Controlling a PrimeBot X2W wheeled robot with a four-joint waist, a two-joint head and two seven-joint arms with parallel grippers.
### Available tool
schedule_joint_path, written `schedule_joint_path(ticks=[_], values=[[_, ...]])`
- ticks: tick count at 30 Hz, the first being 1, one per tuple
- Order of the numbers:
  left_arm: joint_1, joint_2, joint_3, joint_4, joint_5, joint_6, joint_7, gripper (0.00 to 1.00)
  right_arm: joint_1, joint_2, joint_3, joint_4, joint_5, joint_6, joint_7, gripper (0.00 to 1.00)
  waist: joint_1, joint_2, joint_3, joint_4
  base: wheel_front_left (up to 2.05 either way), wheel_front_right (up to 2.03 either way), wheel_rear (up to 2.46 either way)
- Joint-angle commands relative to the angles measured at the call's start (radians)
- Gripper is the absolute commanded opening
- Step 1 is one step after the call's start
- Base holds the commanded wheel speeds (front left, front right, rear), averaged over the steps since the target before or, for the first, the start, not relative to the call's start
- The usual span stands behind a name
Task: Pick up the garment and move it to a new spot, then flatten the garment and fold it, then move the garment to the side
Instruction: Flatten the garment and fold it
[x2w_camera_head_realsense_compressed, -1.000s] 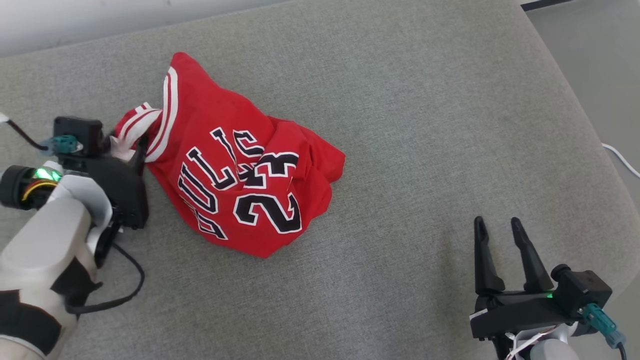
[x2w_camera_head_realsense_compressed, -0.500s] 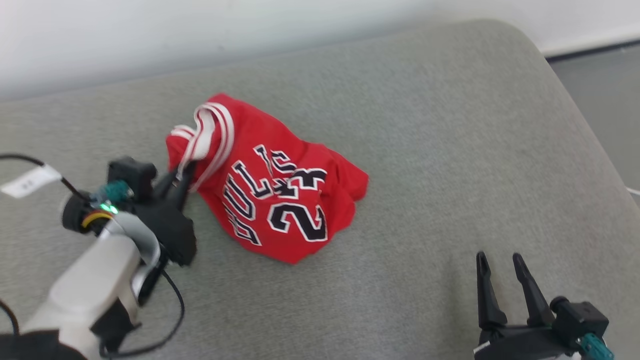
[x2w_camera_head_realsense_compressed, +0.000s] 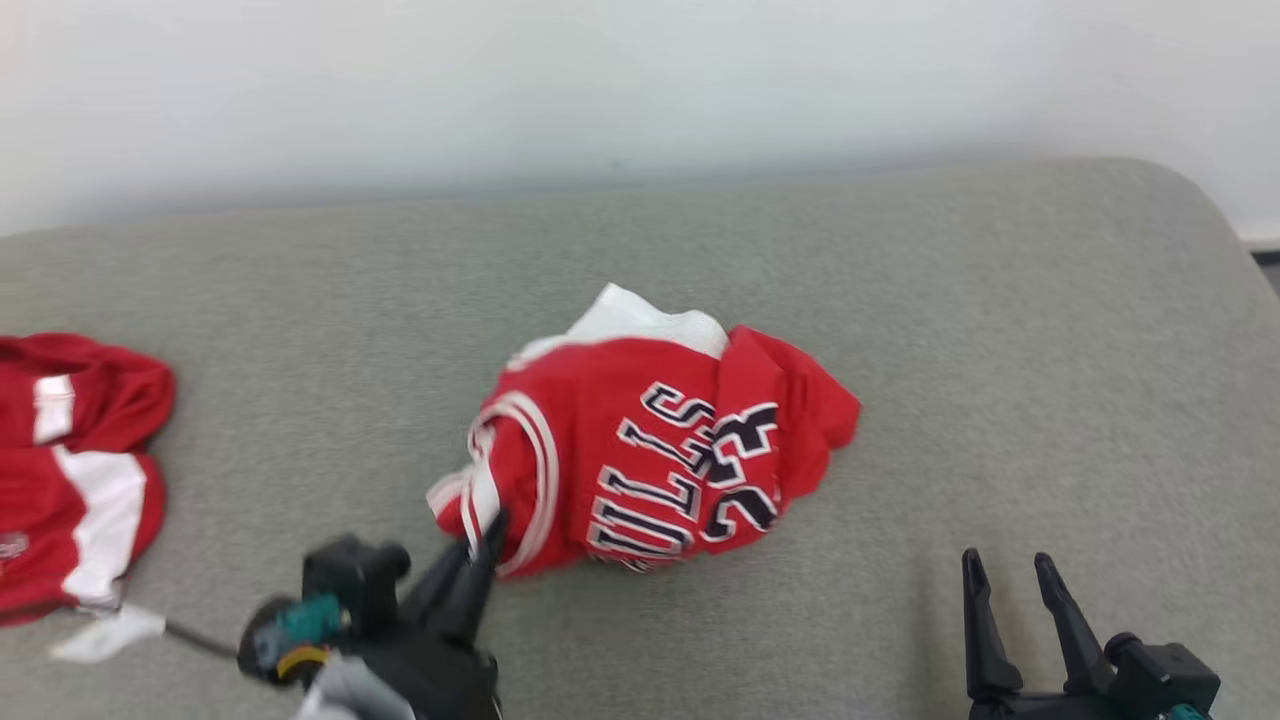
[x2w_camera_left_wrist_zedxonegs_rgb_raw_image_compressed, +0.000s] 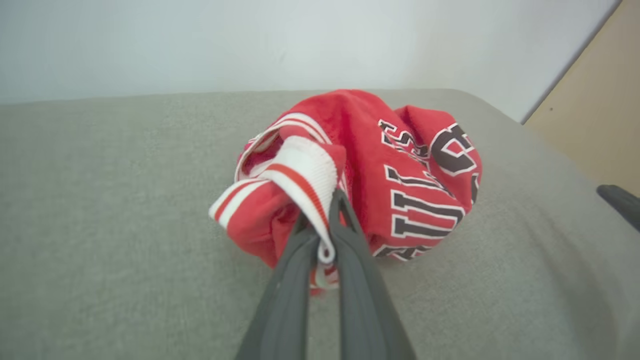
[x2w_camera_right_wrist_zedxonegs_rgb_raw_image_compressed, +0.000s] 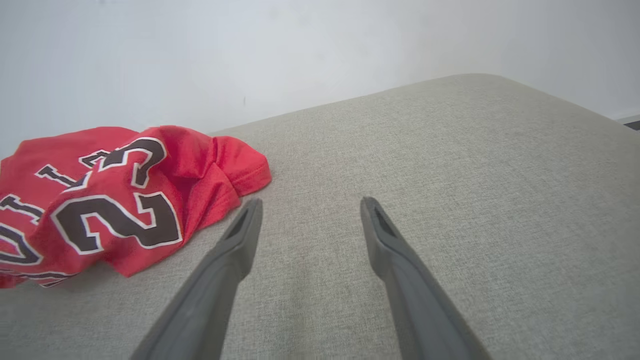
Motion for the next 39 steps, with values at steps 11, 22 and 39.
schedule_joint_path(ticks=[11,22,39], values=[[0.238,0.031,-0.001,-0.257,-0.095,0.128,0.009,0.0,-0.013,-0.001,-0.003,-0.003,-0.006,-0.002,-0.001,1.0,0.0002,0.0001,-0.016,0.047,0.0,0.0,0.0],[0.221,0.027,0.007,-0.133,-0.016,0.137,-0.047,1.0,-0.015,-0.002,0.003,0.01,-0.01,-0.002,-0.001,1.0,0.0002,0.0001,-0.032,0.02,0.0,0.0,0.0],[0.218,-0.008,0.045,-0.165,0.233,0.166,-0.075,1.0,-0.001,-0.002,-0.004,0.009,-0.007,-0.002,-0.001,1.0,0.0002,0.0001,-0.033,0.024,0.0,0.0,0.0]])
